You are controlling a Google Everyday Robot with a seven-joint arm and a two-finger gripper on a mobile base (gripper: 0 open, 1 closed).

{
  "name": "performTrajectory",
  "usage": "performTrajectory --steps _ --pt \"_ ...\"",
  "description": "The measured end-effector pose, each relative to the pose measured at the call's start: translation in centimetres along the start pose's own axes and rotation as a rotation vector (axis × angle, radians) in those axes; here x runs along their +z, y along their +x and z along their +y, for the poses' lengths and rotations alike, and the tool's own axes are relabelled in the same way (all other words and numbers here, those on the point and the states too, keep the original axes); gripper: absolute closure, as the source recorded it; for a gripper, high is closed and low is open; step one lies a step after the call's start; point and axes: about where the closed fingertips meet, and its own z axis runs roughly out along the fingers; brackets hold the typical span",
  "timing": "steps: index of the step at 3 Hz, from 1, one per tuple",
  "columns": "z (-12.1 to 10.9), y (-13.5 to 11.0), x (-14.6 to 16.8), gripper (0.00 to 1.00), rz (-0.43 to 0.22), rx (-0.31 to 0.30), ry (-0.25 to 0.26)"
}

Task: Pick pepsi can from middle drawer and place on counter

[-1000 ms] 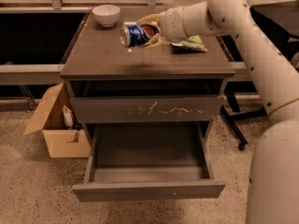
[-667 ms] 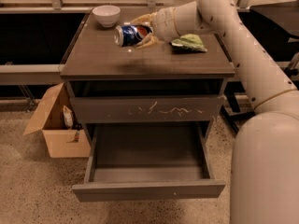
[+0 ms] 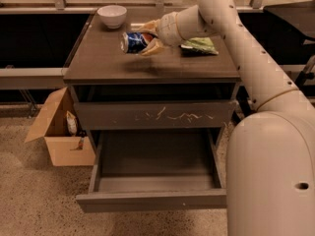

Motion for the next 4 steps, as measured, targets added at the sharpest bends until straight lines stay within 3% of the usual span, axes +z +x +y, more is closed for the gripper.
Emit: performTrajectory --steps 2,4 --pt "0.28 1.17 0.57 0.03 0.022 0.042 -0.010" --pt "0.04 1.41 -0.08 0.00 0.032 0.045 0.013"
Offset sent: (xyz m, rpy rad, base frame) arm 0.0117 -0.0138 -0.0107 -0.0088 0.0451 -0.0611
